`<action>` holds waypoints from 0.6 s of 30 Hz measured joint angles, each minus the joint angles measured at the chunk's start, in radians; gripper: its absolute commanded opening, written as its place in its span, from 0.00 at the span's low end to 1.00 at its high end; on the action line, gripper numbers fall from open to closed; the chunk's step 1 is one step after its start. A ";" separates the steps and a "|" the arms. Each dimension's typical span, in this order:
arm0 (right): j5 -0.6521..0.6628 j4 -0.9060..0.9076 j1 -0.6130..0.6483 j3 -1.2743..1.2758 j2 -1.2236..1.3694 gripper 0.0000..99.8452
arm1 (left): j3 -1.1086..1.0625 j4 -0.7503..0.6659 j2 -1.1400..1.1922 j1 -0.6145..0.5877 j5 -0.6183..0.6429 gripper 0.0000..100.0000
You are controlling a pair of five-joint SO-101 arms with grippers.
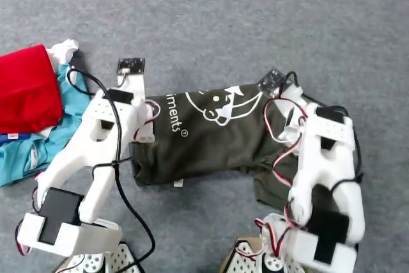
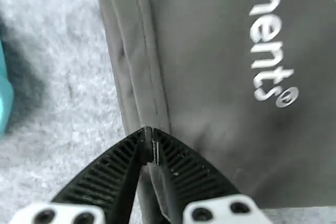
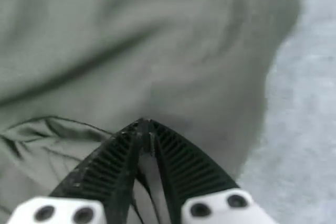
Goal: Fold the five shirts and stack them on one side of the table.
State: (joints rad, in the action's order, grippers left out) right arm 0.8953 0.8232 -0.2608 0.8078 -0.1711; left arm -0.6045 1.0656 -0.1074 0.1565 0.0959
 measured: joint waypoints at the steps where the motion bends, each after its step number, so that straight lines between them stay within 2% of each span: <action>1: -0.002 -0.002 0.000 -0.009 0.035 0.00 | -0.018 -0.008 -0.005 0.000 0.000 0.02; 9: -0.023 0.078 -0.002 -0.026 0.092 0.00 | -0.048 -0.014 -0.012 0.000 -0.005 0.02; 18: -0.023 0.173 -0.002 0.120 -0.227 0.00 | -0.048 -0.014 -0.014 0.000 -0.005 0.02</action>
State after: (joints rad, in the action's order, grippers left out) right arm 0.8723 0.9966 -0.2624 0.9275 -0.3982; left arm -0.6521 1.0518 -0.1212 0.1565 0.0913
